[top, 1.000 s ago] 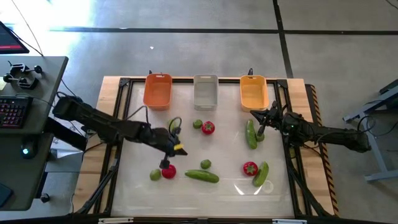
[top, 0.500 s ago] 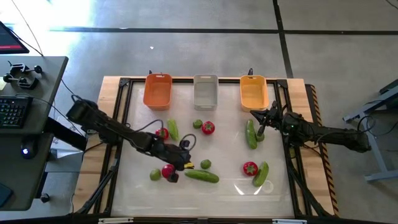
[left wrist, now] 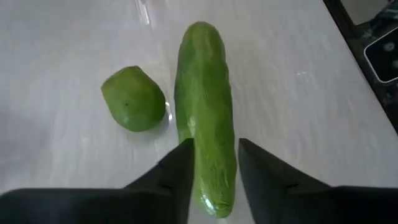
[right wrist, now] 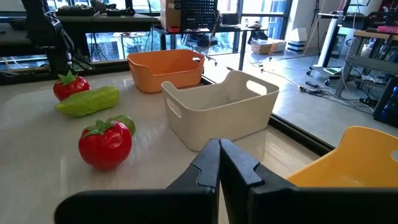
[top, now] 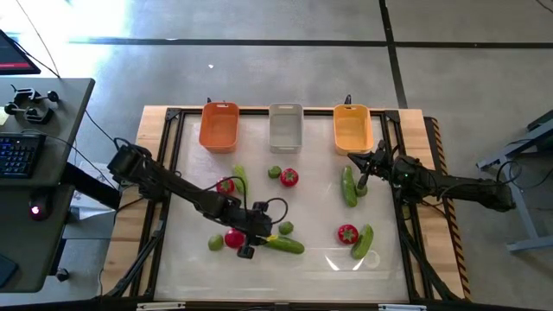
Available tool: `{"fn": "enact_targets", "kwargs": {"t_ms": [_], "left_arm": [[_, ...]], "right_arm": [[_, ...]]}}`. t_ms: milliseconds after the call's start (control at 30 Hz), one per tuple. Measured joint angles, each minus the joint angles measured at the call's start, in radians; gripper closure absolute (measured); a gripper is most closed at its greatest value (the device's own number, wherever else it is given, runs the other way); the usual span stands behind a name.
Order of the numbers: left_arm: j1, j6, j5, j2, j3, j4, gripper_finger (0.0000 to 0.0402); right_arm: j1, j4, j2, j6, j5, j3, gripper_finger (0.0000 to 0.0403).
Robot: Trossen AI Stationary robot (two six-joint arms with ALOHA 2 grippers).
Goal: Sort produce into baskets
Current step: Put the bottom left cucumber into the gray bin
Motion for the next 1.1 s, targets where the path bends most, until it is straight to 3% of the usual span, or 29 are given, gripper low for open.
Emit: {"fn": "enact_targets", "kwargs": {"t_ms": [200,333,1100], "left_arm": [[0.000,-0.039,-0.009,0.048,0.002,0.008,0.0197],[0.000,-0.040,-0.019,0.070,0.002,0.037,0.0170],[-0.006,-0.030,-0.002,0.120,0.000,0.028,0.0167]], "right_arm": [[0.000,0.000,0.000,0.000,0.000,0.000,0.0403],[0.000,0.000,0.000,0.000,0.000,0.000,0.0403],[0.000,0.000,0.000,0.000,0.000,0.000,0.0403]]}}
